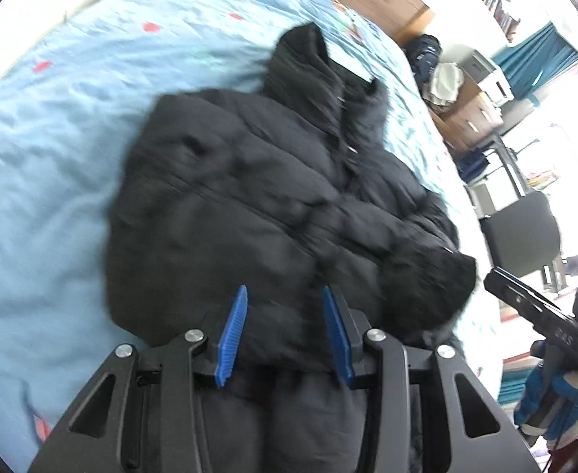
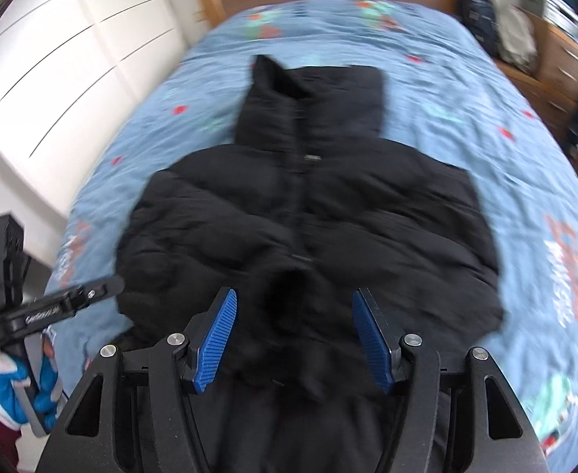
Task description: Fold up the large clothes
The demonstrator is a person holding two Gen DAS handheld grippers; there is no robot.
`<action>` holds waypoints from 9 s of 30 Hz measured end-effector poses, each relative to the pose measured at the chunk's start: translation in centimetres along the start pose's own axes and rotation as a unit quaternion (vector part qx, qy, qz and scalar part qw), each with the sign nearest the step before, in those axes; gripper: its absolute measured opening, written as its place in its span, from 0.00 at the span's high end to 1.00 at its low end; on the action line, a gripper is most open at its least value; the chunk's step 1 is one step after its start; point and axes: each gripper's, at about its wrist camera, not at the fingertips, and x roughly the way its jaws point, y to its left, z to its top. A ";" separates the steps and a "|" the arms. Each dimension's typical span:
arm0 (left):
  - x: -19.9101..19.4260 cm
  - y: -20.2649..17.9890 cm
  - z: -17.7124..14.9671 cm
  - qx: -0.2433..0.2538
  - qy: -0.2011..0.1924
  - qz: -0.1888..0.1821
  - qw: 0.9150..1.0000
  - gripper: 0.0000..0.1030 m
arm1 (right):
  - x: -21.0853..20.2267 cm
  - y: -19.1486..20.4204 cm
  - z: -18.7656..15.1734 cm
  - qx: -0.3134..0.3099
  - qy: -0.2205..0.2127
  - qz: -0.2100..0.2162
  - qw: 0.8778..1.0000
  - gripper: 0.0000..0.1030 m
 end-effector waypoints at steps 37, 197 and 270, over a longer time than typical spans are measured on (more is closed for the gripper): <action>5.6 -0.2 3.2 0.051 0.002 0.071 0.996 0.54 | 5.8 2.6 -0.5 -0.092 0.068 0.005 0.993 0.39; 9.8 -0.9 -1.9 0.044 -0.124 -0.015 0.991 0.85 | 10.5 -14.3 -1.8 -0.051 -0.091 0.092 0.990 0.75; 14.3 -9.2 -5.0 0.103 -0.078 0.062 0.990 0.41 | 12.6 -8.3 -4.2 -0.132 0.010 0.067 0.989 0.45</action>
